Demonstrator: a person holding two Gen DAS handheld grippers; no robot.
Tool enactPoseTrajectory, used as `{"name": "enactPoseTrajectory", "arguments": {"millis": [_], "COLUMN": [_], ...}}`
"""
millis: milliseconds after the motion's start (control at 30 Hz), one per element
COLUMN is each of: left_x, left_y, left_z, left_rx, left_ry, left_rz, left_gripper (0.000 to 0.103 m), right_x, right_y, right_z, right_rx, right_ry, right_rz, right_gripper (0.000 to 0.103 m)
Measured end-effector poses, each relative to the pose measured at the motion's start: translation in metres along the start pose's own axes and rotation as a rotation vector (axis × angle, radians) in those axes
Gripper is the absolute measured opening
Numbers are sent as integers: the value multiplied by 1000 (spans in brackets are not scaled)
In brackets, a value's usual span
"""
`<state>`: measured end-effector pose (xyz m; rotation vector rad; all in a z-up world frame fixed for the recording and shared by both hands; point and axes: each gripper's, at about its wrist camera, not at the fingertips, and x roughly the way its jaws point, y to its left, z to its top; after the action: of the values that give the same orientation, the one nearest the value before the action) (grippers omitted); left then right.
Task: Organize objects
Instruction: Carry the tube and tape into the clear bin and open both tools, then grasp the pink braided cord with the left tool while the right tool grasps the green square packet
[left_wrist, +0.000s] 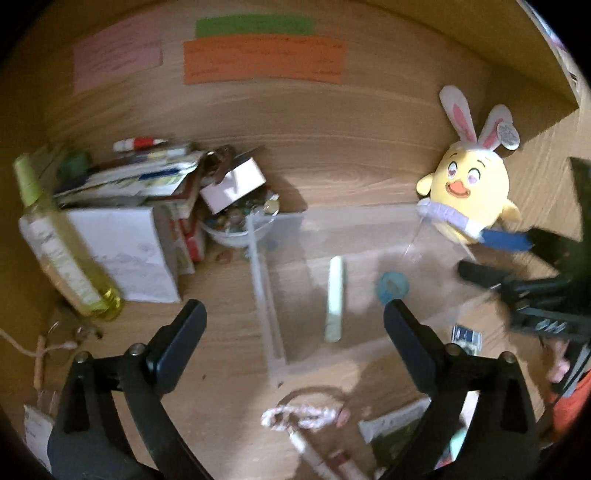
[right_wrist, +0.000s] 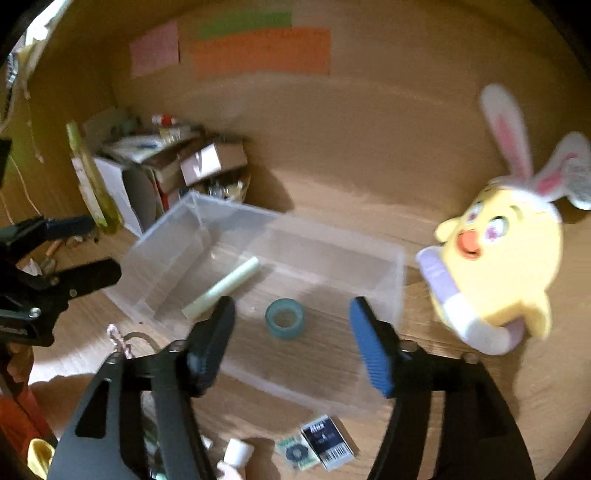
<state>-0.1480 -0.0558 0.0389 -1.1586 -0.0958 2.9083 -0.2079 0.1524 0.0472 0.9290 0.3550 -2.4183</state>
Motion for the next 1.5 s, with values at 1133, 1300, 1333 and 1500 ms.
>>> {"name": "enactPoseTrajectory", "arguments": {"millis": [1133, 1300, 1333, 1500], "left_x": [59, 54, 53, 41], "left_y": [-17, -14, -13, -10], "left_z": [-84, -86, -86, -90], "left_rx": [46, 33, 24, 6], "left_ry": [226, 204, 206, 165], "left_rz": [-60, -63, -77, -74], "left_gripper": [67, 25, 13, 6], "right_x": [30, 26, 24, 12], "right_y": [4, 5, 4, 1], "right_z": [-110, -112, -112, -109], "right_rx": [-15, -26, -23, 1], "right_ry": [186, 175, 170, 133], "right_rz": [16, -2, -3, -1], "right_gripper": [22, 22, 22, 22]}}
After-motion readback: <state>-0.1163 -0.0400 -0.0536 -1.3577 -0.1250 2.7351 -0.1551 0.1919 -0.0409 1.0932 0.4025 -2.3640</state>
